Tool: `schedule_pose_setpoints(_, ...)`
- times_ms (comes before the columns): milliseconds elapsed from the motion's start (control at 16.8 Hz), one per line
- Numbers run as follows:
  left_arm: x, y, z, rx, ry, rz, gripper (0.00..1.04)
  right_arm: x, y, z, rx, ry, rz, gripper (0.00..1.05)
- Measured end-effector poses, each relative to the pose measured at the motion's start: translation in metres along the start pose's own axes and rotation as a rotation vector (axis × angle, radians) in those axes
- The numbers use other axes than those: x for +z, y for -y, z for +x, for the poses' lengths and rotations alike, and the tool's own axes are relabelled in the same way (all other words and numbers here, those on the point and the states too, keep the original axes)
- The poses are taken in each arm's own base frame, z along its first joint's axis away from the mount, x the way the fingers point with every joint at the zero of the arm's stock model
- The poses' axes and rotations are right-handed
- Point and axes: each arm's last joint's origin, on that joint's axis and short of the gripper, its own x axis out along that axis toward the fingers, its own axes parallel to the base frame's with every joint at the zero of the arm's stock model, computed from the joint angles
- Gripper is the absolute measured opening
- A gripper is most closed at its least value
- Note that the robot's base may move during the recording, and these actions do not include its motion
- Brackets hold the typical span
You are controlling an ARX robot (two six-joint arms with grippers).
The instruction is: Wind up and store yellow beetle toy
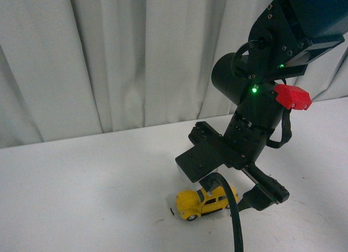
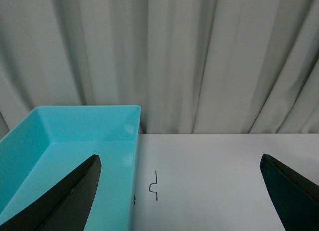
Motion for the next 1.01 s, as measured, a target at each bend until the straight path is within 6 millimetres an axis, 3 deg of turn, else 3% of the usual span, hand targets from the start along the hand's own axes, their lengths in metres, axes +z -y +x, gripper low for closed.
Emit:
schedule_pose_setpoints(536, 0.000, 0.000, 0.000, 0.000, 0.000, 0.000, 0.98, 0.009, -0.001, 0.011, -0.009, -0.027, 0.074, 0.95)
schedule_pose_setpoints(595, 0.000, 0.000, 0.000, 0.000, 0.000, 0.000, 0.98, 0.008, -0.002, 0.012, -0.009, -0.027, 0.076, 0.87)
schedule_pose_setpoints(774, 0.000, 0.000, 0.000, 0.000, 0.000, 0.000, 0.98, 0.008, -0.007, 0.016, 0.002, -0.026, 0.065, 0.52)
schedule_pose_setpoints(1012, 0.000, 0.000, 0.000, 0.000, 0.000, 0.000, 0.98, 0.008, -0.007, 0.015, -0.003, -0.020, 0.091, 0.43)
